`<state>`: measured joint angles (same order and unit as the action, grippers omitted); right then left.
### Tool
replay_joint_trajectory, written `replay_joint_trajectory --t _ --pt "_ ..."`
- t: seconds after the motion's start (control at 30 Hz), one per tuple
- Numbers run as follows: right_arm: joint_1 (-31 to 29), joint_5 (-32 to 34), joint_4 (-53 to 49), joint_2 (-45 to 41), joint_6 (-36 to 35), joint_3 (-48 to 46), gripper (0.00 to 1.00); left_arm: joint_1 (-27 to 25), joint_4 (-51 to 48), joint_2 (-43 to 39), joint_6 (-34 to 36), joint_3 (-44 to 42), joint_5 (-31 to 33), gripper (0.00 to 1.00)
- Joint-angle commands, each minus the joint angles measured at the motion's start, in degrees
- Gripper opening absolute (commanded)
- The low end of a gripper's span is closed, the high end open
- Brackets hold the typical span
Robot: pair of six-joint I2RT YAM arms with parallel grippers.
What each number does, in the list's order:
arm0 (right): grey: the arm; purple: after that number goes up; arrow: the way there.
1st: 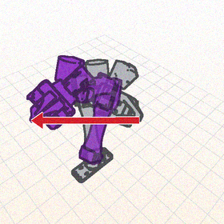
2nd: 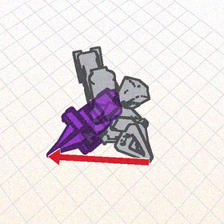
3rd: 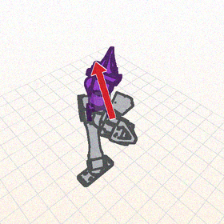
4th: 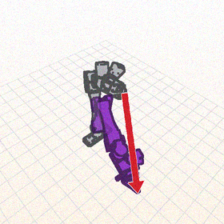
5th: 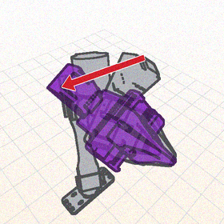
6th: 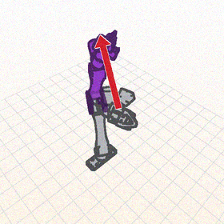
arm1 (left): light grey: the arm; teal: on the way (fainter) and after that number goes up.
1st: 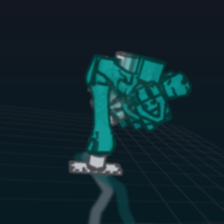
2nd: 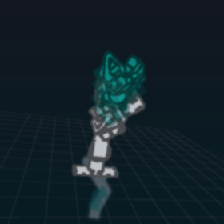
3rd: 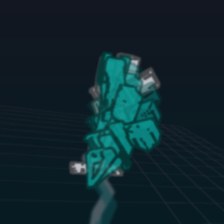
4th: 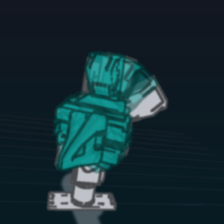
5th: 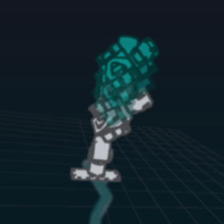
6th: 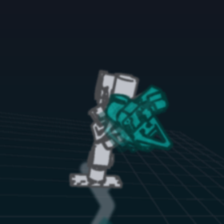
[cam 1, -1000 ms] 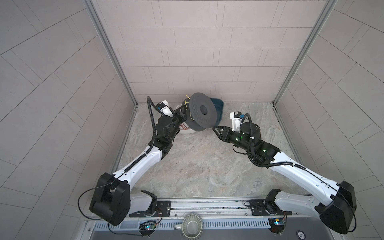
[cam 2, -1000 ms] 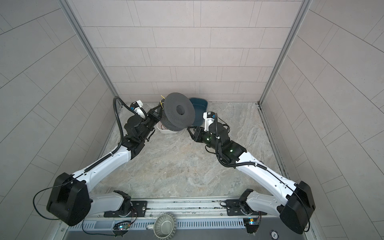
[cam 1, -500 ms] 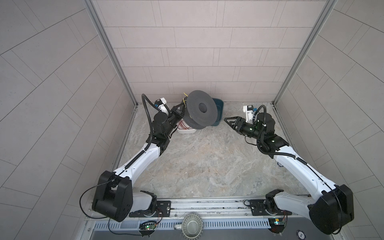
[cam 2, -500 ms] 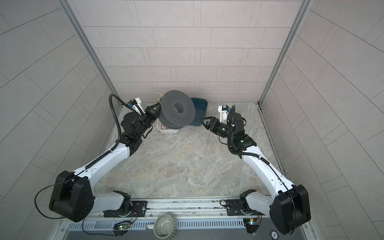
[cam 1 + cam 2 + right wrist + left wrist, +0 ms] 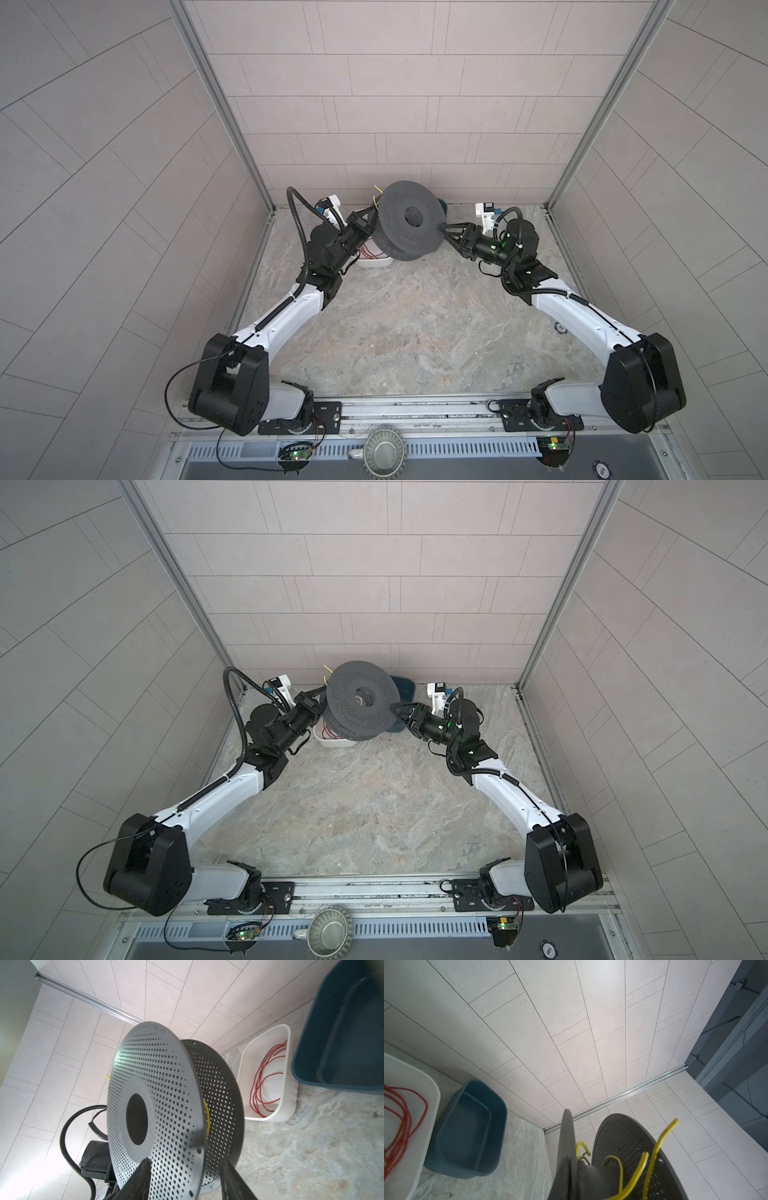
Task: Wrap the cables
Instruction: 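Grasp the spool rim with the right gripper beside the left gripper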
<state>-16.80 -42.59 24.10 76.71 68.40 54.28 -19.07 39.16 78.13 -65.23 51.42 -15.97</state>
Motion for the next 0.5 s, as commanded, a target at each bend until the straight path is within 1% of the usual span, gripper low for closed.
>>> replay_joint_trajectory --t 0.0,0.13,0.23,0.47 --pt "0.19 -1.09 5.69 0.61 3.39 1.53 0.46 0.17 7.68 -0.44 -2.89 2.07 -0.6 0.0" --pt "0.1 -1.43 9.21 1.61 5.15 0.67 0.4 0.08 10.02 0.78 -5.04 2.12 -0.98 0.0" --pt "0.08 -1.11 9.69 1.81 5.32 0.54 0.36 -0.03 10.7 1.28 -6.03 2.04 -1.03 0.0" --pt "-0.18 -1.29 14.28 3.74 8.15 0.54 0.23 -0.44 9.08 1.4 -5.34 2.95 -2.02 0.0"
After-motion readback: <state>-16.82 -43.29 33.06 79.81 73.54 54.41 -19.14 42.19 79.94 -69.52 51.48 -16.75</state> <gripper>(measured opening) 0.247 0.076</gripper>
